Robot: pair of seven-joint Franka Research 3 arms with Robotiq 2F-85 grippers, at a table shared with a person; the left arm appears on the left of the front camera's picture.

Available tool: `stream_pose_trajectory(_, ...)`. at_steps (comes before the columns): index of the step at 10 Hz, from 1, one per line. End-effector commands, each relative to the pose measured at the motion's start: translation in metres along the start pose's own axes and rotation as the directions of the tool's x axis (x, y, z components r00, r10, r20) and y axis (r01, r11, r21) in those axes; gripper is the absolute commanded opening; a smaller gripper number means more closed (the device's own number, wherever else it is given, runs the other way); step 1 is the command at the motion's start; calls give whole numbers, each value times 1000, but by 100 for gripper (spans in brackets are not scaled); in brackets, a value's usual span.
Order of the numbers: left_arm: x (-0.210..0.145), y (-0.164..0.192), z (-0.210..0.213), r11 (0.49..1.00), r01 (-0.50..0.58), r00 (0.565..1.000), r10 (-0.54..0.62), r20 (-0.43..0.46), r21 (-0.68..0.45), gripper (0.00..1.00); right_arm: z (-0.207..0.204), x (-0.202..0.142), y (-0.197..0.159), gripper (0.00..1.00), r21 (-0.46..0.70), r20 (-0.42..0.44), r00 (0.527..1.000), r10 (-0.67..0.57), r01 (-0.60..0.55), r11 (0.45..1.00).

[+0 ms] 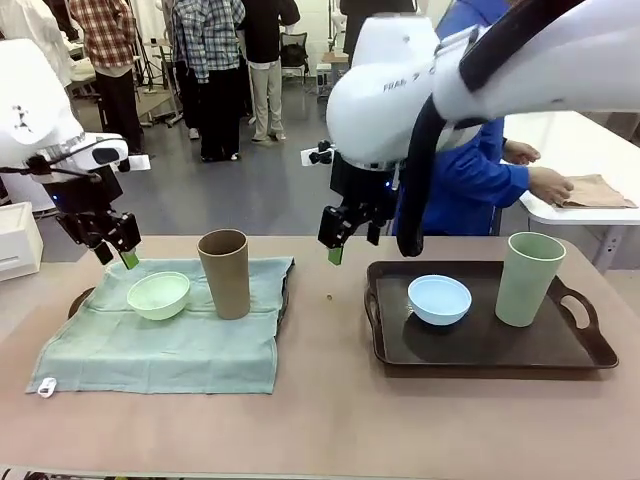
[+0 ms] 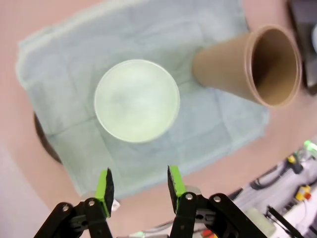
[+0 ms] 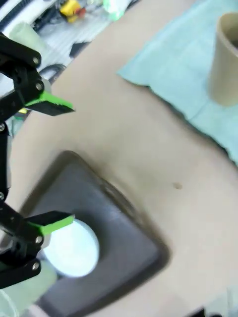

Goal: Set up a tray with a mat and arrange the tableware.
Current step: Place the Picnic Bowl and Reusable plastic cup back onto the Handle tray in front of the human's position.

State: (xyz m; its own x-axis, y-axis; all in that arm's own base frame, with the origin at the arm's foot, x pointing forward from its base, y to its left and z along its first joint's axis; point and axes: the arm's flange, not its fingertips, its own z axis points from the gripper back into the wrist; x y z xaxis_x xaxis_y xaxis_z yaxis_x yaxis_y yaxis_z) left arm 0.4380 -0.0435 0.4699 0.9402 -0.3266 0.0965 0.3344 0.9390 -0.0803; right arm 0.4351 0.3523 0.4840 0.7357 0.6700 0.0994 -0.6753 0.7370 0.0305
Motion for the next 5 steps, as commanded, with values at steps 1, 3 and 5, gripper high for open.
stream_pose_trajectory(1, -20, -28, 41, 1000, -16, 1000, 16, 16, 21, 59, 40, -11, 45, 100, -80, -32, 998, -48, 45, 996)
stream_pose_trajectory(3, -23, -43, 89, 994, -49, 995, 40, 88, 103, 59, 73, -30, 71, 100, -170, -72, 987, -143, 129, 977)
stream_pose_trajectory(5, -23, -42, 108, 981, -162, 980, 148, 131, 104, 59, 80, -39, 85, 100, -172, -83, 983, -165, 149, 974)
